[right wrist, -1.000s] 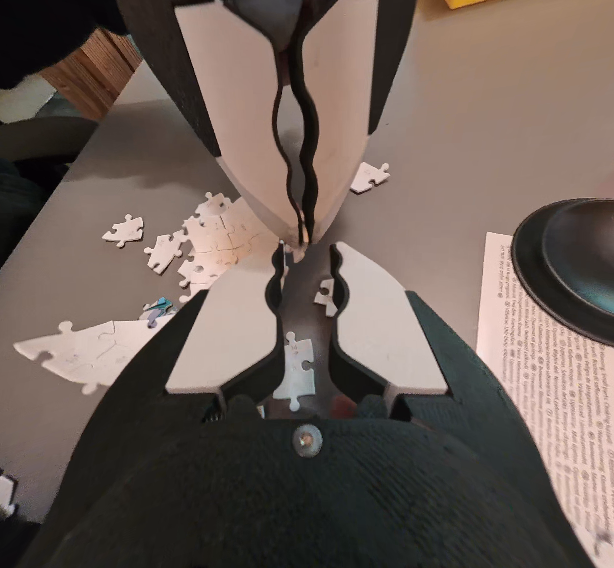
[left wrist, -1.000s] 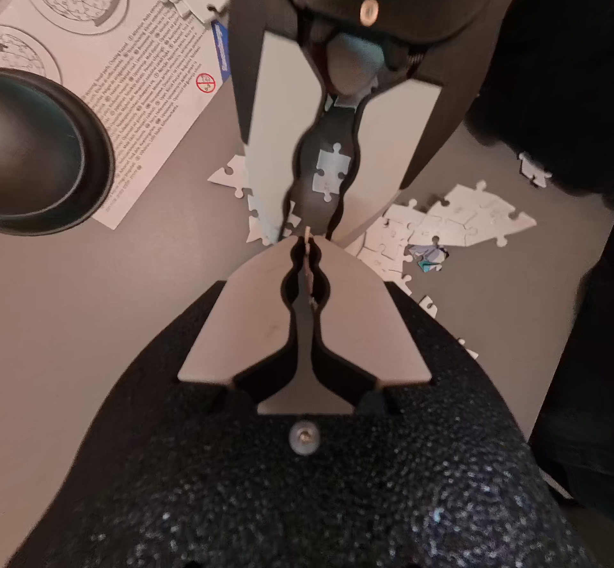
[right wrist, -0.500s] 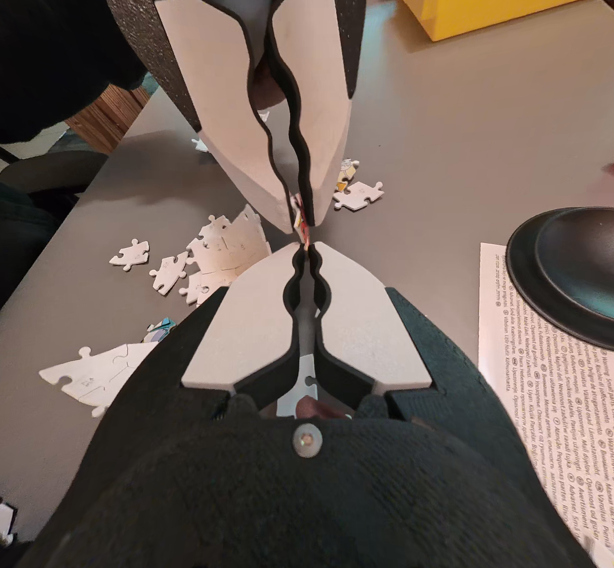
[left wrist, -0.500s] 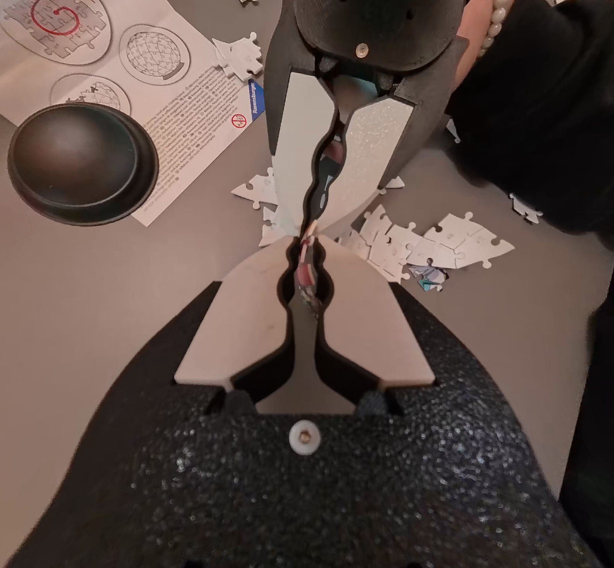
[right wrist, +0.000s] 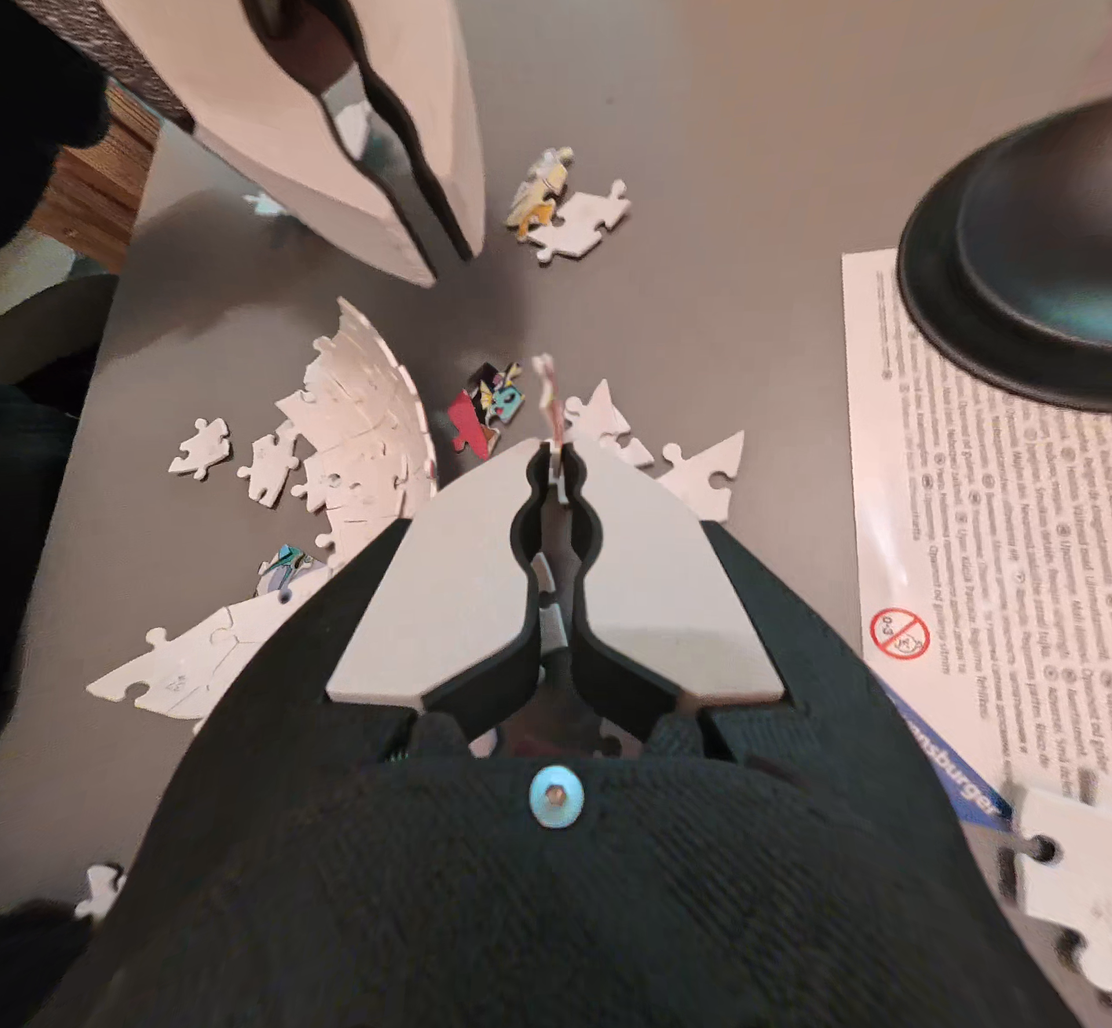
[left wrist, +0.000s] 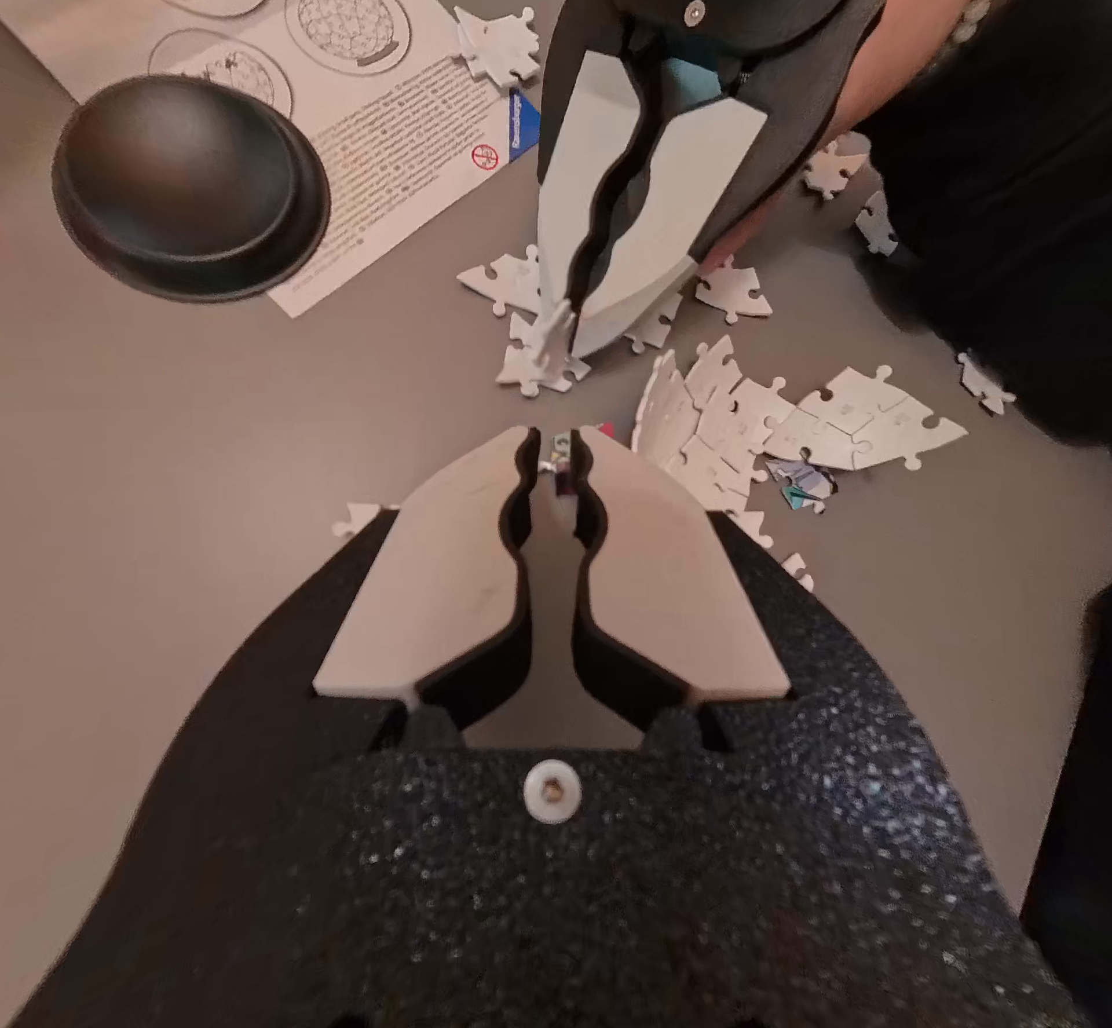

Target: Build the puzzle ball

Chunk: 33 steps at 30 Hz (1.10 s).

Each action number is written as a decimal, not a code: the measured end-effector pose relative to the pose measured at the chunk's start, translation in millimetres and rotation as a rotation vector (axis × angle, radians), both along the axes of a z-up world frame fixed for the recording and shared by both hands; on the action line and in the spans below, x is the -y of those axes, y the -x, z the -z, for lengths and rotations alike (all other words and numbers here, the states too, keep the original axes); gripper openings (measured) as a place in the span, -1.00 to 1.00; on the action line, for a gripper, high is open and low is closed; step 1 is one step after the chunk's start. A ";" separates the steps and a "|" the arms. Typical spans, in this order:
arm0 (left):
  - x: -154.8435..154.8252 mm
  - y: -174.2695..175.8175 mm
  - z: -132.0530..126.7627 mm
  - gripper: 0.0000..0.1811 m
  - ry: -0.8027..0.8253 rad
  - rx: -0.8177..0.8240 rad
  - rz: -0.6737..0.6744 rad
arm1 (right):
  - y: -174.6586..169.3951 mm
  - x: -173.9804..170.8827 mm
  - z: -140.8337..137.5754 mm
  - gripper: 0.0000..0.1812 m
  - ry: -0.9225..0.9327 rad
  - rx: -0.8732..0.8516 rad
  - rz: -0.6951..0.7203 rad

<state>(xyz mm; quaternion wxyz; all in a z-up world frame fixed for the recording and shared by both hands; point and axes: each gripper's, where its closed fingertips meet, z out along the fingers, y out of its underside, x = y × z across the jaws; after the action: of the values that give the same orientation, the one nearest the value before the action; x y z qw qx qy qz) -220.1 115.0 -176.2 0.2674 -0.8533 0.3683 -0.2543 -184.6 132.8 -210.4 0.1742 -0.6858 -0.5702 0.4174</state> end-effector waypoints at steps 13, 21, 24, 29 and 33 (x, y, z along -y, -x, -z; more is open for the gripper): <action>46.7 30.9 -7.7 -0.67 -0.249 0.015 -0.214 | -47.6 -8.5 -39.0 -0.49 -0.288 0.125 0.117; 79.2 43.4 -19.3 -0.63 -0.305 0.079 -0.265 | -96.1 58.9 -19.7 -0.47 -0.166 0.213 0.151; 90.5 39.9 -18.7 -0.63 -0.324 0.119 -0.292 | -106.5 68.9 -10.7 -0.49 -0.152 0.254 0.263; 103.7 57.9 -1.8 -0.56 -0.421 -0.001 -0.434 | -108.5 75.3 -20.1 -0.59 -0.212 0.083 0.520; 122.9 77.5 7.8 -0.47 -0.445 -0.112 -0.560 | -144.7 76.8 -24.4 -0.52 -0.357 0.110 0.778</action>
<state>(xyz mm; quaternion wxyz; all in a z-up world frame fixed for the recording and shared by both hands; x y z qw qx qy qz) -297.6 -7.9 -184.0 0.4852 -0.8547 0.1806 -0.0379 -39.9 56.0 -186.0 0.4037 -0.8301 -0.3410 0.1783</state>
